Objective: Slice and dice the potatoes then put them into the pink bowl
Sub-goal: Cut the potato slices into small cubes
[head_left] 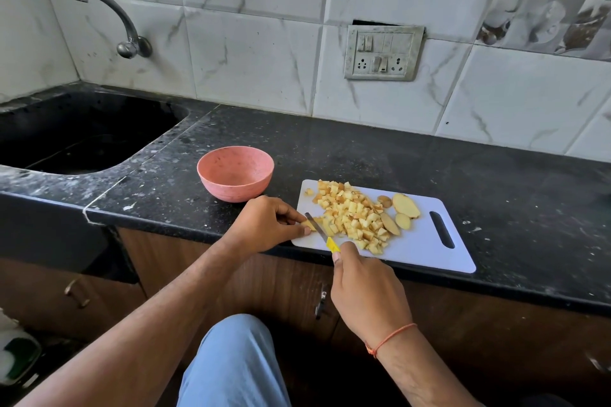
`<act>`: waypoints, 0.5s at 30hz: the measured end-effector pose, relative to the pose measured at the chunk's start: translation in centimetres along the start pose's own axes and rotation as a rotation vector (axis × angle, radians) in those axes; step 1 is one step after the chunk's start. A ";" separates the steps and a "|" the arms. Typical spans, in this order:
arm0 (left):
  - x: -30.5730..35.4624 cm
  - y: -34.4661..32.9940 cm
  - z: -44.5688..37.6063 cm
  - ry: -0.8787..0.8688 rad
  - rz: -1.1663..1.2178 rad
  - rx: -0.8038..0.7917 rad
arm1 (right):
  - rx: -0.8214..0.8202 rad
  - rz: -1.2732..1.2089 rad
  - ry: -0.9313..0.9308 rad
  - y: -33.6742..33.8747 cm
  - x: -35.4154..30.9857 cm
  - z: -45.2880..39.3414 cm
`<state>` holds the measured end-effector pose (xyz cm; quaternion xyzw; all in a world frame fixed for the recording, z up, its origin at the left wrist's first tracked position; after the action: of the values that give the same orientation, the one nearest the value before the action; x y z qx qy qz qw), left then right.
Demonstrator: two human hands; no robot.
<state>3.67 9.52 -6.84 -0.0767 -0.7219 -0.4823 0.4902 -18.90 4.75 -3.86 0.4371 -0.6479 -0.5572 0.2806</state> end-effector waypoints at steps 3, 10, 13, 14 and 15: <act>0.0 0.0 -0.2 0.008 -0.005 -0.012 | -0.012 0.030 0.010 0.2 -0.3 -0.1; -0.2 0.0 -0.4 0.029 0.016 -0.028 | -0.116 0.060 0.024 -0.5 -0.7 -2.0; 0.0 0.0 -0.3 0.031 0.001 -0.006 | -0.162 0.040 0.033 -0.7 -0.4 -1.8; 0.0 -0.1 -0.3 0.031 0.004 0.000 | -0.168 0.038 0.035 -0.7 -0.3 -1.6; 0.1 -0.1 -0.3 0.031 0.008 0.003 | -0.172 0.037 0.038 -0.8 -0.1 -1.3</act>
<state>3.73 9.23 -6.78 -0.0716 -0.7147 -0.4804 0.5032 -17.58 4.23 -4.31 0.4099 -0.6001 -0.5972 0.3395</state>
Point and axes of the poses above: each hand's wrist, its own z-axis away from the middle knuckle, its own y-axis out of the back of the hand, x = y × z, the point moved 3 cm from there along -z, towards the middle knuckle, and after that the axes turned 10 degrees about y, right-handed, at the moved point
